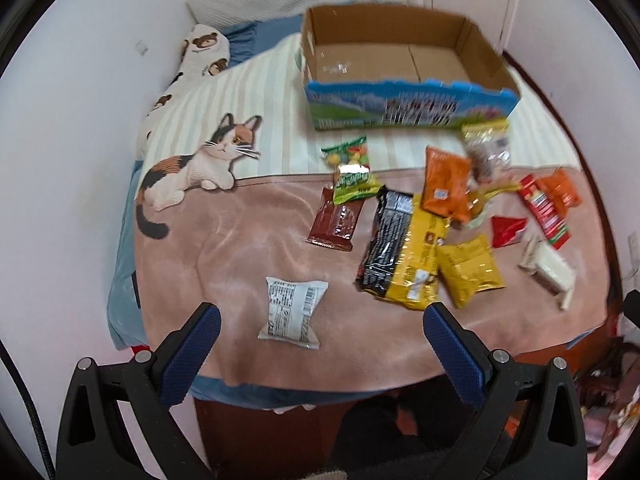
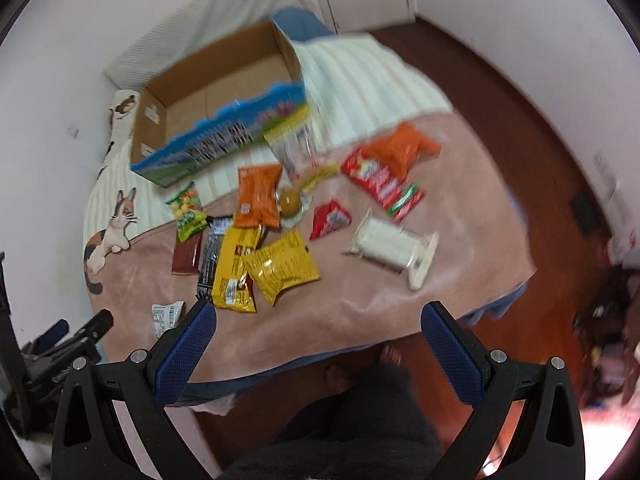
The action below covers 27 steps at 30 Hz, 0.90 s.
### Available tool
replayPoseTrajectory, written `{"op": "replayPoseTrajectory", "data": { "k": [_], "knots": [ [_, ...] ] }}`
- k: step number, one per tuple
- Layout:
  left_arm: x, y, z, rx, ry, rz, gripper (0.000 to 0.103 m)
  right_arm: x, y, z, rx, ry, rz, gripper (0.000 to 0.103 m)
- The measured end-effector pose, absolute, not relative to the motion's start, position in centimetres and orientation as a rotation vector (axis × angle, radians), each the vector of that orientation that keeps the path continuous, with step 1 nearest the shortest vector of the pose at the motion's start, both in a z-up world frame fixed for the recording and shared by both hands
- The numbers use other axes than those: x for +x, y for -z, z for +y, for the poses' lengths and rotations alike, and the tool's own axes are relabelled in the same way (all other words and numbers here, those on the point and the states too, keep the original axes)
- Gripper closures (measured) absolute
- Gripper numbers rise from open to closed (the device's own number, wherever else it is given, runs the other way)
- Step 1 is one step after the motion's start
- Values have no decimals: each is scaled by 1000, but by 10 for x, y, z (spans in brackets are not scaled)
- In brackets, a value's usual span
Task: Organize snacks
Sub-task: 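Grasp the black-and-yellow bag with the left tool while the right tool grasps the yellow packet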
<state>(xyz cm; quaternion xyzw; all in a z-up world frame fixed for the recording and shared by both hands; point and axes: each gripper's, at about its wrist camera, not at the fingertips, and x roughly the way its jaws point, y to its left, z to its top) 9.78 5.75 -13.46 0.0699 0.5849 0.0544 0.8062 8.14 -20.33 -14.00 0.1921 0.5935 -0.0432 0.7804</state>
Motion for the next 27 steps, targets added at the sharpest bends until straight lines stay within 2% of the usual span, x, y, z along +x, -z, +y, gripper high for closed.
{"op": "replayPoseTrajectory", "data": {
  "k": [14, 20, 22, 23, 27],
  "knots": [
    [215, 274, 4, 293, 21, 1550, 0, 178, 299, -209, 749, 43, 1627, 0],
    [244, 331, -11, 263, 95, 1703, 0, 189, 340, -199, 909, 34, 1718, 0],
    [250, 340, -10, 187, 127, 1727, 6, 189, 348, -199, 973, 40, 1730, 0],
    [251, 342, -8, 160, 130, 1733, 14, 189, 351, -199, 997, 42, 1732, 0],
    [248, 340, 3, 115, 103, 1708, 18, 189, 358, -205, 1094, 61, 1734, 0]
  ]
}}
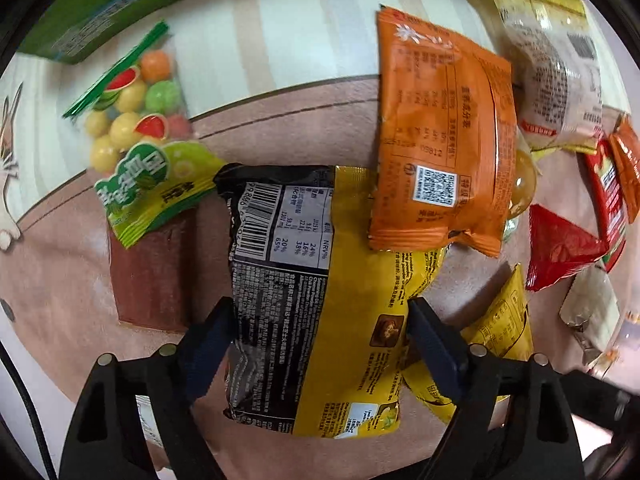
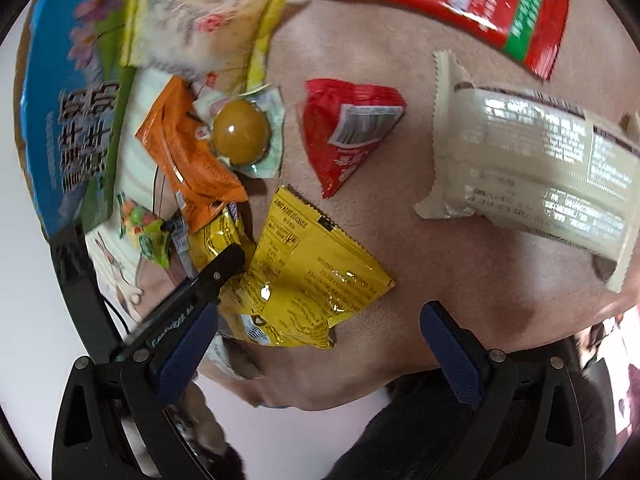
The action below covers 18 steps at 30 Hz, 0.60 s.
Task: Organize snacks
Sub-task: 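Grasp the black-and-yellow bag with the left tool while the right tool grasps the yellow packet, then lift both held packets and carry them over the cardboard box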
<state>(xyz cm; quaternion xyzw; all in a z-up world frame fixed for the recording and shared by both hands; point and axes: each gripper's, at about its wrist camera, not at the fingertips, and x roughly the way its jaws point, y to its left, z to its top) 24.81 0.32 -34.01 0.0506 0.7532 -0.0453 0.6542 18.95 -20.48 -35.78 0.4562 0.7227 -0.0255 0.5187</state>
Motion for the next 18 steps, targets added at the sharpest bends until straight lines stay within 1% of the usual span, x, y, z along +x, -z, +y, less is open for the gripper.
{"op": "replayPoseTrajectory", "data": {
  "k": [5, 10, 12, 16, 18],
  "knots": [
    [229, 330, 37, 52, 8, 1684, 19, 194, 368, -193, 1180, 75, 1775, 1],
    [200, 335, 76, -56, -76, 1679, 19, 199, 382, -171, 1267, 108, 1822, 2],
    [189, 340, 87, -80, -100, 1676, 19, 206, 387, -161, 1268, 159, 1819, 4],
    [166, 347, 110, -121, -121, 1668, 19, 216, 398, -150, 1221, 256, 1825, 10],
    [158, 355, 119, -137, -122, 1667, 19, 222, 403, -141, 1151, 300, 1857, 19]
  ]
}}
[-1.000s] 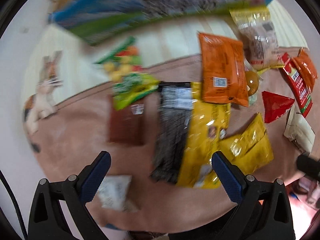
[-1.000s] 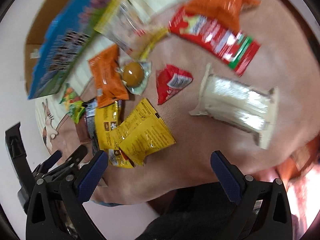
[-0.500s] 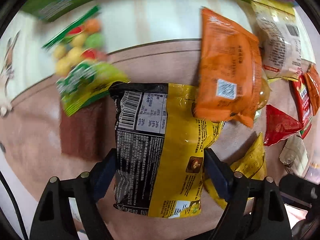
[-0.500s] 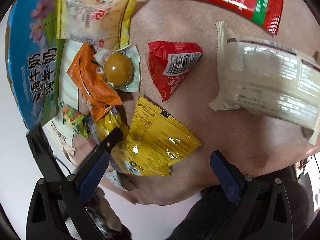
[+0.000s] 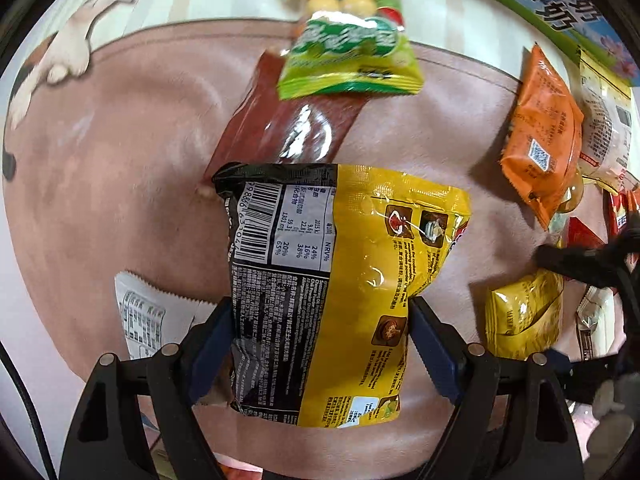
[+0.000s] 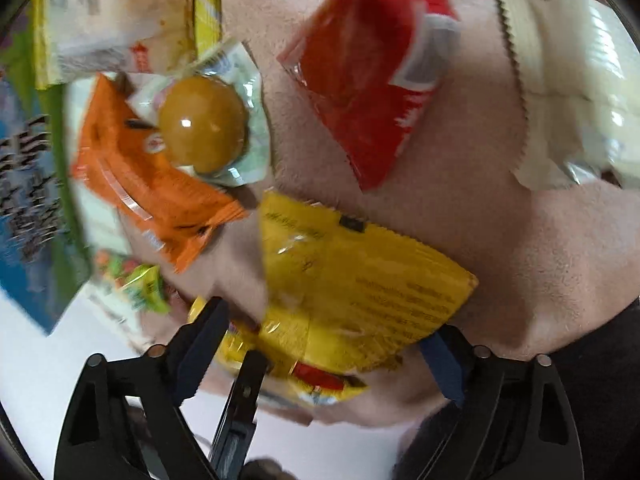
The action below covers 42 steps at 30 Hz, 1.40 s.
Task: Organize snacks
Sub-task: 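Lift both held packets and carry them over the cardboard box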
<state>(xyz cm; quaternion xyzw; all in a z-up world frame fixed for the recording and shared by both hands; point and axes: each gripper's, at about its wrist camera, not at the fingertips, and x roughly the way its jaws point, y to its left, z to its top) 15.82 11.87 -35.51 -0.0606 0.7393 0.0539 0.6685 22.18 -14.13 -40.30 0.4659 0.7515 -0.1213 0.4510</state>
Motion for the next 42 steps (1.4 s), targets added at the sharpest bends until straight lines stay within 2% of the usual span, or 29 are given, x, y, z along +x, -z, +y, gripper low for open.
{"op": "replayPoseTrajectory", "data": {
  "k": [2, 7, 10, 13, 15, 19, 20, 27, 31, 35, 42],
  "knots": [
    [152, 360, 126, -148, -111, 1668, 18, 228, 404, -131, 1050, 288, 1899, 28],
    [151, 355, 146, -191, -85, 1664, 18, 252, 387, -80, 542, 15, 1972, 35],
    [153, 363, 142, -201, -80, 1668, 18, 258, 368, -38, 118, -164, 1920, 38],
    [150, 363, 146, -195, -73, 1680, 18, 254, 349, -1, -310, -258, 1757, 39],
    [150, 366, 144, -180, -63, 1689, 17, 252, 343, 10, -419, -281, 1683, 39],
    [147, 379, 146, -106, -45, 1727, 14, 256, 341, 2, -266, -301, 1705, 34],
    [146, 383, 144, -83, -45, 1737, 14, 256, 341, -7, -210, -289, 1711, 29],
    [126, 391, 153, -42, -85, 1713, 17, 265, 342, -40, 60, -199, 1721, 28],
    [114, 384, 154, -60, -113, 1691, 18, 269, 337, -49, 69, -191, 1703, 34],
    [112, 372, 156, -67, -116, 1670, 18, 237, 318, -96, 71, -205, 1670, 43],
    [106, 326, 155, -122, -89, 1572, 18, 218, 265, -131, 157, -249, 1616, 50]
  ]
}}
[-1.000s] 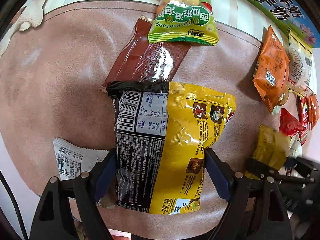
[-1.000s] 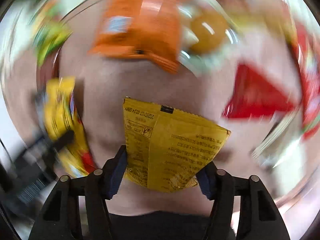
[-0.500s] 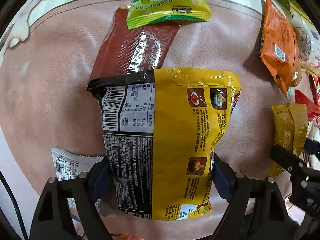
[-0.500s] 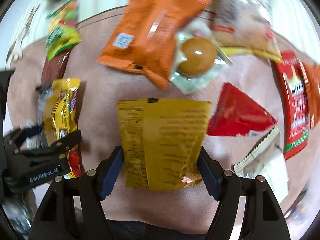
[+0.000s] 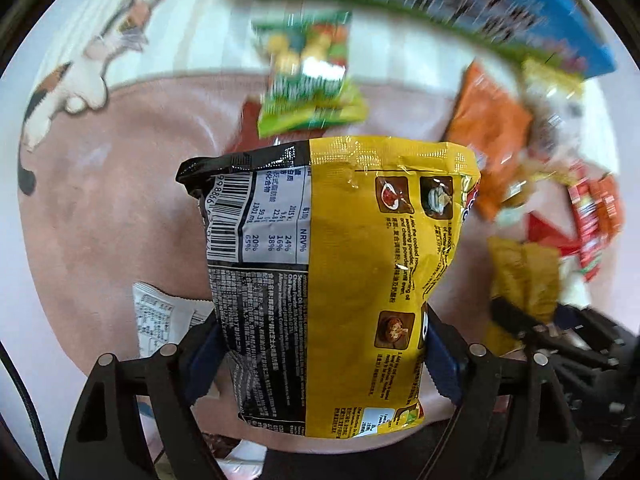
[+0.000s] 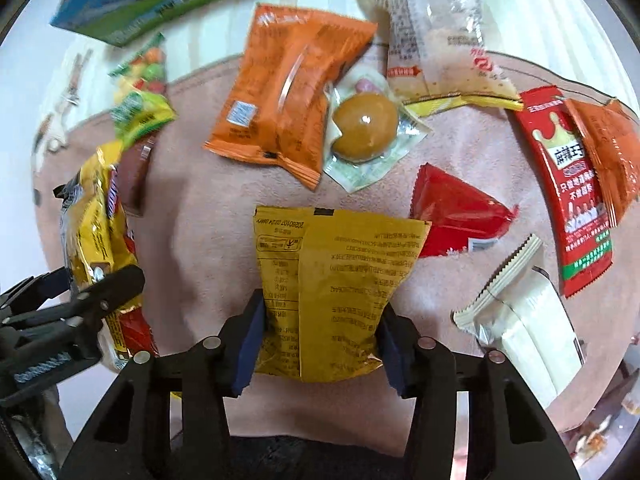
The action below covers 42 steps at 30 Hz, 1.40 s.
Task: Organize snacks
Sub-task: 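Lift both held packets and carry them over the cardboard box, then open both tools to drop the packets into the box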
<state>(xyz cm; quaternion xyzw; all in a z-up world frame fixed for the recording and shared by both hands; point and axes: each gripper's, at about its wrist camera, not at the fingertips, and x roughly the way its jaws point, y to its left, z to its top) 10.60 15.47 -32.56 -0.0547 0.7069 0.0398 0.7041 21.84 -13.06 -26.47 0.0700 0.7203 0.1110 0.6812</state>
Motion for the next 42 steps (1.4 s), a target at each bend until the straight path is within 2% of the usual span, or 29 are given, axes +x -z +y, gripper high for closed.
{"op": "replayPoseTrajectory", "data": {
  "k": [3, 9, 13, 19, 24, 30, 35, 42],
  "knots": [
    [105, 306, 159, -143, -70, 1521, 18, 220, 237, -140, 183, -272, 1569, 50],
    [125, 232, 158, -176, -6, 1409, 18, 230, 156, -173, 279, -318, 1433, 50],
    [179, 182, 144, -179, 24, 1340, 18, 256, 100, -196, 328, -351, 1316, 50],
    [268, 155, 126, -147, 6, 1264, 18, 327, 44, -209, 303, -358, 1151, 50],
    [326, 156, 123, -133, -1, 1265, 18, 380, 34, -212, 276, -315, 1108, 50],
    [391, 179, 126, -149, -22, 1307, 18, 450, 48, -224, 269, -275, 1117, 50],
    [433, 210, 135, -190, -31, 1369, 18, 516, 95, -200, 258, -262, 1160, 50],
    [472, 249, 141, -189, -43, 1438, 18, 558, 149, -171, 237, -272, 1228, 50]
  ]
}}
